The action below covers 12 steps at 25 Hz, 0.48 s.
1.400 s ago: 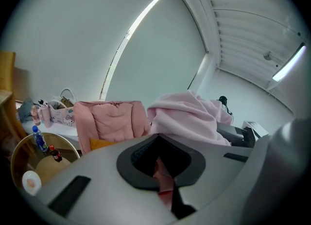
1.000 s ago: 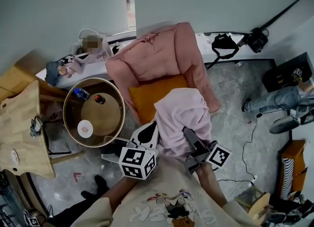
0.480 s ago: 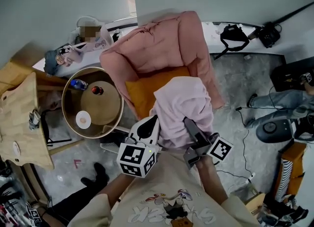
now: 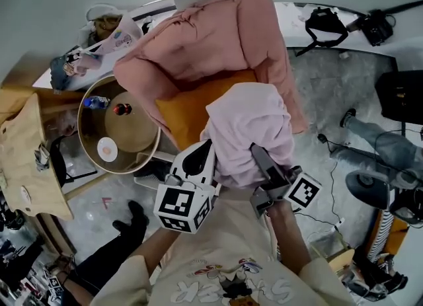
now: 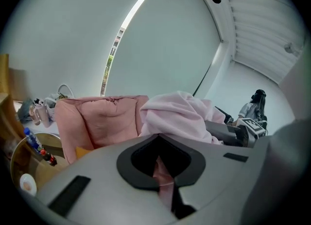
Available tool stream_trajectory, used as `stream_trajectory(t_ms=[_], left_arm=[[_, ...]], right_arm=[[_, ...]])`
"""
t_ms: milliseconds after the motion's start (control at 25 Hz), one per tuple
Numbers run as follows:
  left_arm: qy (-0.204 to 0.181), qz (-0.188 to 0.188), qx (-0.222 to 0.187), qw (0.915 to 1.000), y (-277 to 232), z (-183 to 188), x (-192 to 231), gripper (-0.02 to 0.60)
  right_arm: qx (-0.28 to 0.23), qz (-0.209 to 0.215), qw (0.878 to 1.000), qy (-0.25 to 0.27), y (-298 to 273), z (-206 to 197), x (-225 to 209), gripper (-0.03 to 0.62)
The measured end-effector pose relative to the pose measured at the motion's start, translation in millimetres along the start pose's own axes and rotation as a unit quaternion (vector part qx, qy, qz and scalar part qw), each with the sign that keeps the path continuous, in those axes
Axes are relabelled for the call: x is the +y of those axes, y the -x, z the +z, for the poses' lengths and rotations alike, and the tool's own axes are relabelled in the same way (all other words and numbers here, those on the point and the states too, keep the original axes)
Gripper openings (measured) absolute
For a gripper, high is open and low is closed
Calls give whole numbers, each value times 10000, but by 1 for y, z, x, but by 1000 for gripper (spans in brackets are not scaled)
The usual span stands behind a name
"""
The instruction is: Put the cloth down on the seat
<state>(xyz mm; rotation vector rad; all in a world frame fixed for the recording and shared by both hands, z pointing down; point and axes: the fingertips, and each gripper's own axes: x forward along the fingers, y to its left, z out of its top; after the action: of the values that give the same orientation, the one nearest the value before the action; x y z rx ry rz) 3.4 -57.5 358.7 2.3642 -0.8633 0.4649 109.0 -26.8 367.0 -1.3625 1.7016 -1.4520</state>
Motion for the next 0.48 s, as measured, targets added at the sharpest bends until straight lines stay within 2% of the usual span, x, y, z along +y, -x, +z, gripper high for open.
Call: stream_trajectory(t_ms=[480], left_arm=[[45, 96, 272, 9996, -72, -3, 6, 3]], right_arm=[[174, -150, 9996, -142, -41, 47, -59, 359]])
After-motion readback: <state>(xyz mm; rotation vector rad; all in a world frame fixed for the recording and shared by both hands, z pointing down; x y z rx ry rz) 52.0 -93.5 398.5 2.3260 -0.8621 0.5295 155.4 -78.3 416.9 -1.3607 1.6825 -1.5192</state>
